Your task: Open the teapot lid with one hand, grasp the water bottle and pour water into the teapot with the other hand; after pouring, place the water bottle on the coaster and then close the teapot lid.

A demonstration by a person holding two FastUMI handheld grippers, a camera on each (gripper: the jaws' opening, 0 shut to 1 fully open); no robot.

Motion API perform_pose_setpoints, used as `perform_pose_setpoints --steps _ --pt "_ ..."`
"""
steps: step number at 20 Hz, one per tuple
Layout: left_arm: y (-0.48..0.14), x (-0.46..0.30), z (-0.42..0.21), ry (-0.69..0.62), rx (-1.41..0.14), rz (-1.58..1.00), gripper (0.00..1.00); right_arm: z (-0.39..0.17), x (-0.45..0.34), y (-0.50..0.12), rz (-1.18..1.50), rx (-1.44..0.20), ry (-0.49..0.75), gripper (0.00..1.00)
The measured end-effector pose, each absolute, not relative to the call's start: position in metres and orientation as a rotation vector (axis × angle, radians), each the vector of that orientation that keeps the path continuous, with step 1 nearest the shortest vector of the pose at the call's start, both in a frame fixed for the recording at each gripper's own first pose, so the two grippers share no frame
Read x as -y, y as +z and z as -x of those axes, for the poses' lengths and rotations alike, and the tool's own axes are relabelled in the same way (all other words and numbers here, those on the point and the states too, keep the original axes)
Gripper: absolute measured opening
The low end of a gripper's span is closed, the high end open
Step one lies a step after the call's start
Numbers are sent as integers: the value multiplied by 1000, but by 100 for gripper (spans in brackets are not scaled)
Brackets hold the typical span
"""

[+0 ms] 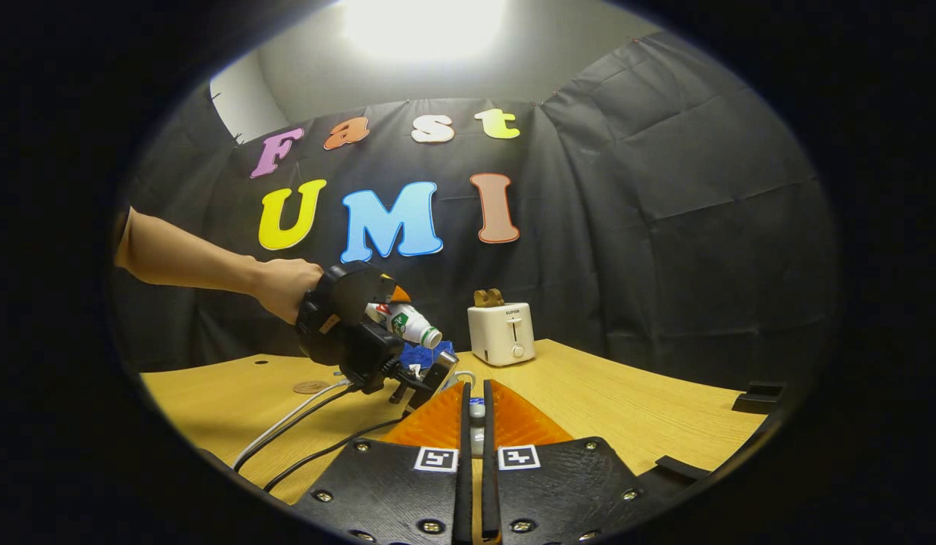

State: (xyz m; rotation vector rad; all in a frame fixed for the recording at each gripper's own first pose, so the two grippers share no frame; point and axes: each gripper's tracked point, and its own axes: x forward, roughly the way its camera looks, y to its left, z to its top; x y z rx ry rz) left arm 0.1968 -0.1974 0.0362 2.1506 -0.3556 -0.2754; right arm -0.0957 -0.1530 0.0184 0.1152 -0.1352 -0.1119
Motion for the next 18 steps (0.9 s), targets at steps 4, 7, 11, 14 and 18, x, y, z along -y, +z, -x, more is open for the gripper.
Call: perform_pose_setpoints --steps 4,7,11,14,18 --pt "37 198 -197 -273 375 -2177 75 96 154 18 -118 138 -112 5" --pt "38 199 -196 -269 385 -2203 74 98 154 19 -116 138 -111 5" --pt "37 201 -193 -267 399 -2216 76 99 155 20 -119 142 -110 5" --pt "36 203 -191 -265 410 -2230 75 99 155 19 -120 140 -110 5" --pt "36 204 -190 -265 423 -2243 80 99 155 20 -119 142 -110 5"
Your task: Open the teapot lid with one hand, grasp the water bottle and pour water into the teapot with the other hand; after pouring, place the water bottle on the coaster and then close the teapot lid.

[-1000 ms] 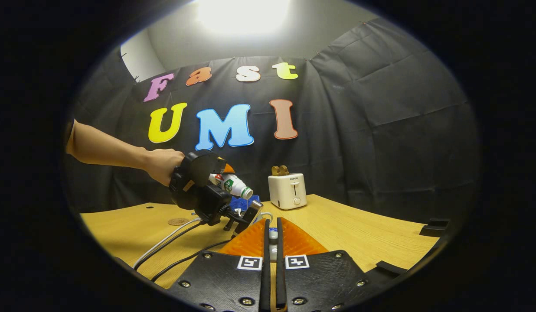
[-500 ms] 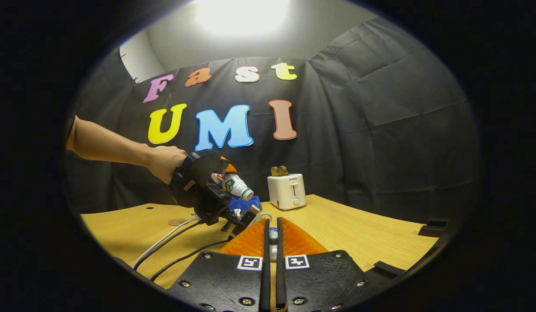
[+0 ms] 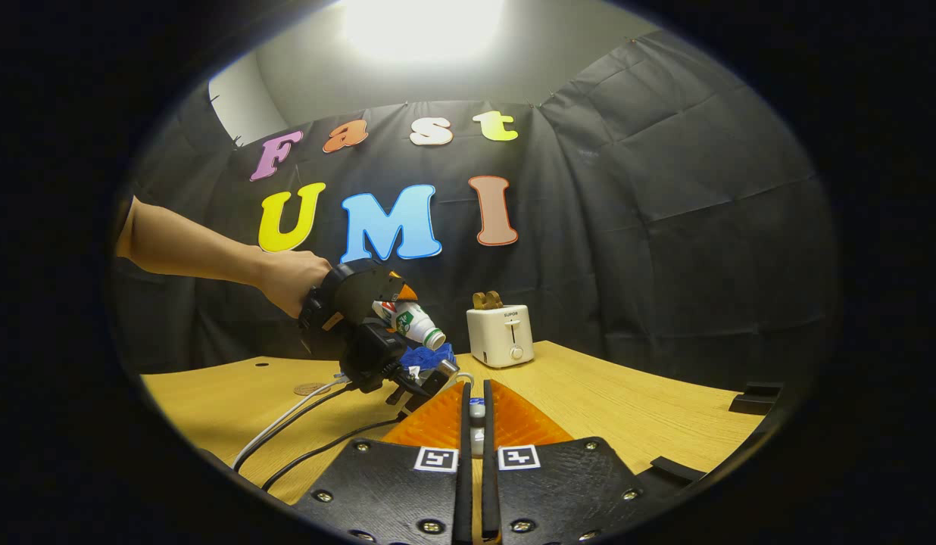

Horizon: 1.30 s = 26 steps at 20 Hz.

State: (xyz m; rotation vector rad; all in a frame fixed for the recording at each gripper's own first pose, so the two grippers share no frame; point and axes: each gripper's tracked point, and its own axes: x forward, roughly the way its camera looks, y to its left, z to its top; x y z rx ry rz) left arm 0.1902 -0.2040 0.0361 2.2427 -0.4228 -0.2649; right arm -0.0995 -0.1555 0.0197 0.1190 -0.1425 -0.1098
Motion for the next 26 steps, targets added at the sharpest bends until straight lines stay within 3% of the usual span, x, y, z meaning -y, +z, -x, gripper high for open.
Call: perform_pose_setpoints --steps 5,7,8,12,13,15,17,18,19,20,22,23,24,26 --pt "36 202 -192 -271 418 -2247 73 99 156 21 -121 142 -110 5" --pt "38 200 -194 -269 413 -2247 80 100 155 22 -121 145 -108 5" --pt "39 199 -195 -269 410 -2243 76 100 154 21 -119 145 -107 5" --pt "39 198 -198 -274 398 -2210 75 100 152 21 -121 140 -101 5" --pt "38 197 -199 -281 385 -2189 80 100 152 21 -122 140 -102 5" --pt "34 196 -200 -300 364 -2152 75 100 153 21 -123 141 -104 5" --pt "24 194 -200 -345 313 -2090 75 103 152 27 -130 148 -102 5" --pt "14 191 -202 -369 280 -2050 81 104 151 30 -130 157 -103 5" --pt "6 189 -202 -386 255 -2019 75 105 151 34 -123 165 -106 5" --pt "2 184 -204 -392 238 -1996 81 105 150 35 -114 168 -108 5" --pt "-4 181 -203 -400 222 -1941 81 106 147 36 -100 165 -110 5" --pt "-7 178 -204 -409 211 -1895 75 107 147 37 -95 164 -116 5" --pt "-11 176 -204 -421 198 -1835 80 107 147 38 -92 161 -120 5" --pt "-15 172 -201 -442 176 -1679 78 105 145 43 -91 162 -125 5"
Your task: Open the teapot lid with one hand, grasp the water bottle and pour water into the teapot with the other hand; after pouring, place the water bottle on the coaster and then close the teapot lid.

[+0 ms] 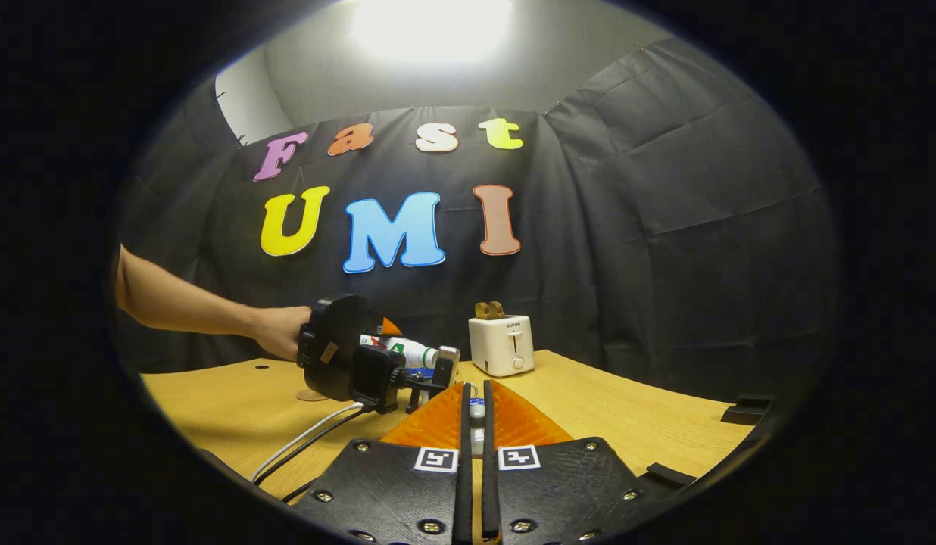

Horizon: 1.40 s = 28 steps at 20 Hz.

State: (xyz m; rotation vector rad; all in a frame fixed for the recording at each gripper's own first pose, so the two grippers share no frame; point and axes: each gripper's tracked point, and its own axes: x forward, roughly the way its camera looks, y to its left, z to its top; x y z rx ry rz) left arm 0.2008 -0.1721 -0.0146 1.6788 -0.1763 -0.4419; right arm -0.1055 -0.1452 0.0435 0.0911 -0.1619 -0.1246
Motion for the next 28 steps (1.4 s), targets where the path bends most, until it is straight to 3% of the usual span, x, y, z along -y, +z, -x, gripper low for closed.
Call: perform_pose_setpoints --steps 2,4,14,16,21,23,26,28 --pt "-22 173 -204 -467 156 -1496 75 101 147 50 -83 161 -132 5" --pt "-29 170 -207 -472 133 -1325 81 91 146 55 -77 152 -128 5" --pt "-73 169 -255 -365 96 -571 81 -13 101 79 -128 38 26 5" --pt "-80 168 -259 -350 89 -483 75 -41 96 82 -137 14 31 5" --pt "-73 160 -251 -312 116 -381 75 -97 90 88 -111 -15 -5 5" --pt "-81 162 -248 -331 83 -312 81 -121 92 76 -60 -31 -35 5" --pt "-89 157 -245 -319 34 -213 80 -148 99 57 -18 -52 -77 5" --pt "-95 165 -241 -328 4 -115 73 -158 104 42 -7 -77 -97 5"
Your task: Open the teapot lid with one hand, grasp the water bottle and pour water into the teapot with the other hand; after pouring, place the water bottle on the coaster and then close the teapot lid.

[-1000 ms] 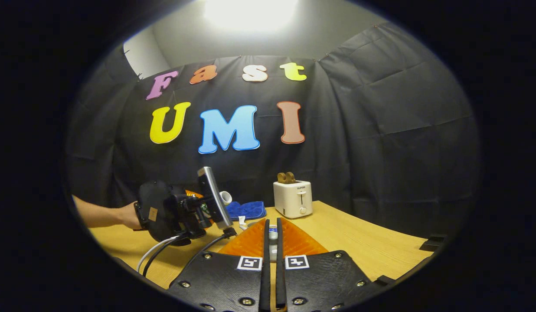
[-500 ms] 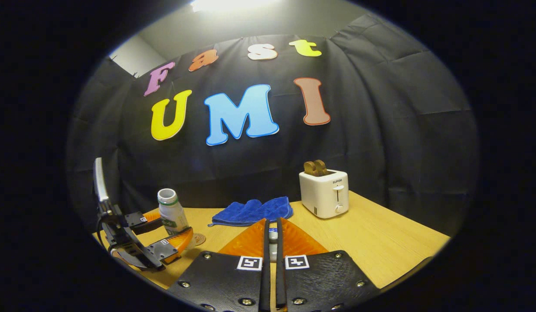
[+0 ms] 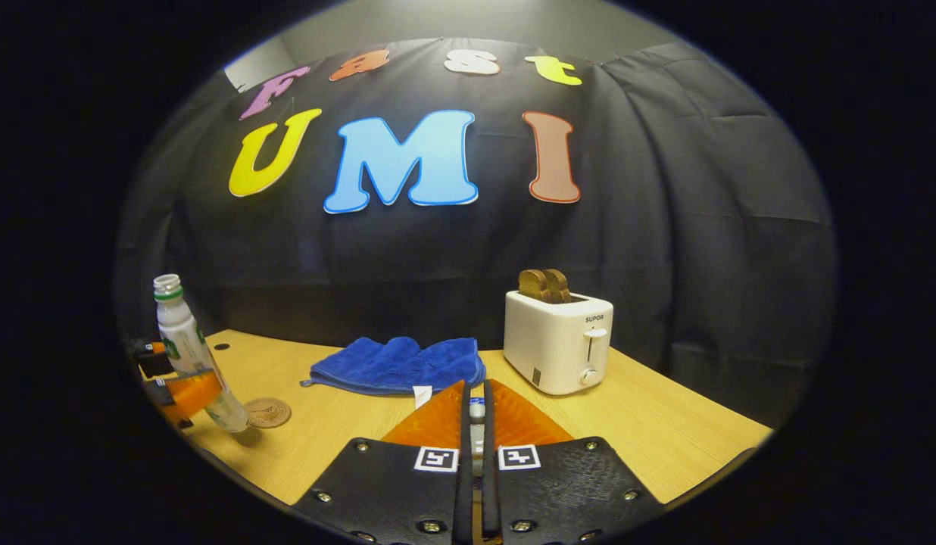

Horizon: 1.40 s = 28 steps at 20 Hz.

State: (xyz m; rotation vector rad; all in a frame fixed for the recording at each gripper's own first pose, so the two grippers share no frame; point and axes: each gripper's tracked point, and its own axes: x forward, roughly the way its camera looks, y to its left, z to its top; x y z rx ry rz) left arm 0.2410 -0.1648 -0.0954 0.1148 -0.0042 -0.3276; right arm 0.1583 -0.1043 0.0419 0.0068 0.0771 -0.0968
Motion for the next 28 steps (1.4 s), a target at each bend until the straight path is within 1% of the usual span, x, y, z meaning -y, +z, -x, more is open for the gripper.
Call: perform_pose_setpoints --steps 1,2,4,7,9,10,11,15,17,19,20,21,22,23,25,26,28 --pt "-97 166 -241 -324 -6 -80 70 -160 105 35 -20 -81 -99 5" --pt "-98 164 -240 -311 -8 -67 80 -162 106 30 -33 -71 -106 5" --pt "-98 159 -243 -283 -10 -72 80 -164 104 22 -33 -81 -109 5" --pt "-99 155 -242 -278 -14 -71 80 -170 107 6 6 -115 -122 5" --pt "-98 154 -243 -273 -12 -71 80 -173 106 6 0 -110 -117 5" --pt "-98 153 -243 -272 -12 -72 75 -171 106 7 -4 -111 -115 5" --pt "-99 152 -243 -265 -13 -74 80 -169 106 6 -4 -120 -116 5" --pt "-99 149 -243 -252 -20 -74 80 -169 104 3 0 -125 -113 5" --pt "-98 147 -243 -245 -19 -74 75 -169 104 -4 6 -139 -114 5" --pt "-98 148 -243 -243 -19 -59 75 -169 105 -8 -3 -150 -116 5" --pt "-99 150 -243 -245 -21 -47 75 -167 104 -6 -23 -149 -110 8" --pt "-101 151 -242 -247 -26 -34 75 -165 103 -4 -49 -148 -105 10" --pt "-102 152 -242 -245 -32 -25 75 -163 103 3 -75 -131 -94 14" --pt "-103 151 -242 -239 -39 -20 75 -159 106 13 -94 -105 -104 20" --pt "-102 153 -245 -236 -43 -11 75 -150 113 33 -118 -41 -126 35" --pt "-98 154 -248 -235 -34 -14 70 -147 115 40 -125 -13 -129 43" --pt "-94 153 -258 -232 -12 -17 75 -145 118 47 -123 10 -136 48"
